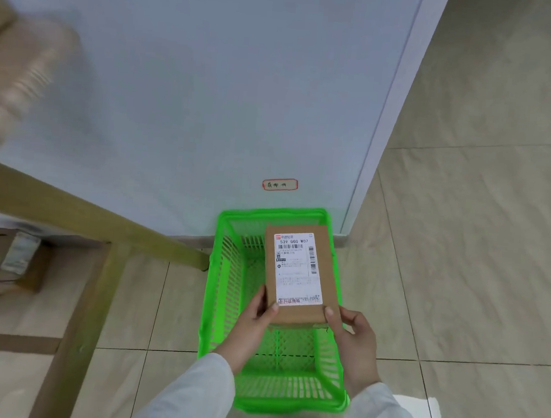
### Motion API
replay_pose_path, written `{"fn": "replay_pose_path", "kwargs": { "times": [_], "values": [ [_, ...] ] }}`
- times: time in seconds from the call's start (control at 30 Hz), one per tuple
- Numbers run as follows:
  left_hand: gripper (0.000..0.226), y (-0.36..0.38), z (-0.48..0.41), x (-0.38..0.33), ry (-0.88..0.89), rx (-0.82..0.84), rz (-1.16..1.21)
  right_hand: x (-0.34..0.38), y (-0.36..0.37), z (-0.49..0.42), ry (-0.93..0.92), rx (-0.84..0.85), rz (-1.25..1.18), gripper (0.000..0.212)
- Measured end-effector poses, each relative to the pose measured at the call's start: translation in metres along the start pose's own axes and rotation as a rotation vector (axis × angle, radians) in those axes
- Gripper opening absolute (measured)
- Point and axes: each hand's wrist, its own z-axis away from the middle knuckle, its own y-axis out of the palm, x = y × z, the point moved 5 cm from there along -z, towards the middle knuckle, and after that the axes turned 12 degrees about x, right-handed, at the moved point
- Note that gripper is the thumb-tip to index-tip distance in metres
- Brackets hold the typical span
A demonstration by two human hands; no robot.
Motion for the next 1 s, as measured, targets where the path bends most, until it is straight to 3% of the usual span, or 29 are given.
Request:
{"fn": "replay_pose_path", "kwargs": {
  "times": [0.33,1.0],
  "values": [
    [0.056,-0.039,-0.086,0.072,0.008,-0.012,-0.007,-0.071,0.025,-0.089,-0.013,0.0,0.017,0.017],
    [0.056,-0.063,-0.162,0.121,-0.007,-0.001,-0.088,-0.127,0.04,-0.162,0.028,-0.089,-0.055,0.024]
  ]
}}
